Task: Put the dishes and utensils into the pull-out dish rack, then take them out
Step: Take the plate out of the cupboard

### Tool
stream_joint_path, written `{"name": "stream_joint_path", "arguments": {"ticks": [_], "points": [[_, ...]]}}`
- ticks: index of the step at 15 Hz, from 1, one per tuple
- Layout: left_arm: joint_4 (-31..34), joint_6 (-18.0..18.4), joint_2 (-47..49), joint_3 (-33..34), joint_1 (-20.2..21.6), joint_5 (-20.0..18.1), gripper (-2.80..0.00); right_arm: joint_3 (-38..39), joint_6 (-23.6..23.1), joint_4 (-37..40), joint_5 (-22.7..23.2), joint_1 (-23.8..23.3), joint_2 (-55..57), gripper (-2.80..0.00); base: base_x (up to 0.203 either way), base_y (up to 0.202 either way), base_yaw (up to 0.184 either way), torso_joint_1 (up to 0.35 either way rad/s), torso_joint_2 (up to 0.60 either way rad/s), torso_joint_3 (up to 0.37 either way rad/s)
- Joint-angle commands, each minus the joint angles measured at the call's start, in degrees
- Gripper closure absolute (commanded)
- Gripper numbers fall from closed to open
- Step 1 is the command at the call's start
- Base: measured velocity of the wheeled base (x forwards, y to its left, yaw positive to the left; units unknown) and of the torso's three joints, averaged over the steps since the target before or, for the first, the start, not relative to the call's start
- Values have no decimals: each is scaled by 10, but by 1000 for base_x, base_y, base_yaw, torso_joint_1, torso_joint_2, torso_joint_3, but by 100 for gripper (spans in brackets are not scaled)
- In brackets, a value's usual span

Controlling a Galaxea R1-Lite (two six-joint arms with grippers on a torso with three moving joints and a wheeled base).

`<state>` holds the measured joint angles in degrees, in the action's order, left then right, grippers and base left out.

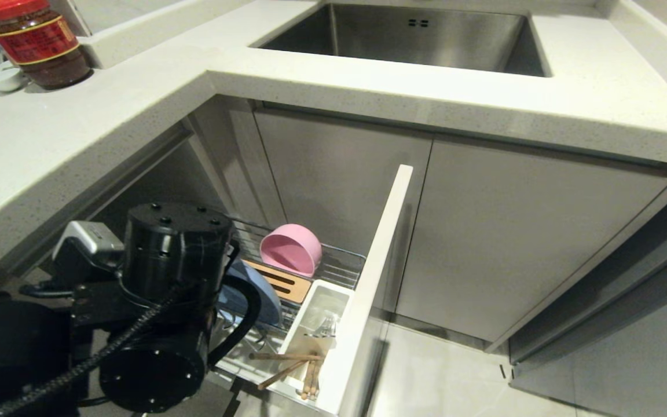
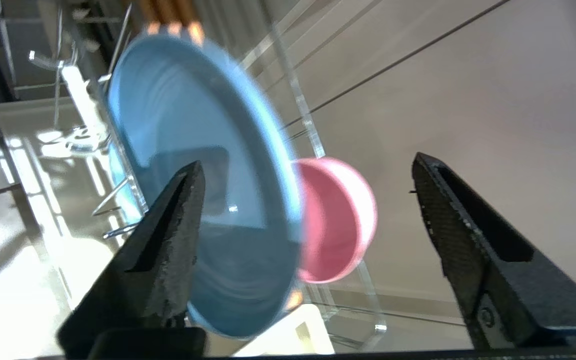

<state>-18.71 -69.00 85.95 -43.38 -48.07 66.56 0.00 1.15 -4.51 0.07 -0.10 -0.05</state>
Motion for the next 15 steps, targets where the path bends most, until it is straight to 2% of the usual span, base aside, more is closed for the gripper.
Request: {"name": "stream_joint_path", "arguments": {"ticks": [1,3,5,9,11,12,13,15], "points": [[65,-4,-54,-53,-2,4,0,15,0,0,0,0,0,0,0,0,0,0,0,0],[117,-2,-77,-85,-2,3,0,15,0,-1,0,0,0,0,0,0,0,0,0,0],[125,8,-93,-127,-1,2,0,15,0,0,0,0,0,0,0,0,0,0,0,0],[122,122,-128,-241,5,1,0,15,0,-1,0,0,0,0,0,0,0,0,0,0],[124,190,-147,-300,27,-8,0,15,0,0,0,0,0,0,0,0,0,0,0,0],[124,242,-165,-324,50,-27,0,15,0,0,0,0,0,0,0,0,0,0,0,0],[123,284,-185,-338,78,-64,0,15,0,-1,0,0,0,0,0,0,0,0,0,0],[126,368,-241,-348,149,-166,0,15,0,-1,0,0,0,0,0,0,0,0,0,0]]}}
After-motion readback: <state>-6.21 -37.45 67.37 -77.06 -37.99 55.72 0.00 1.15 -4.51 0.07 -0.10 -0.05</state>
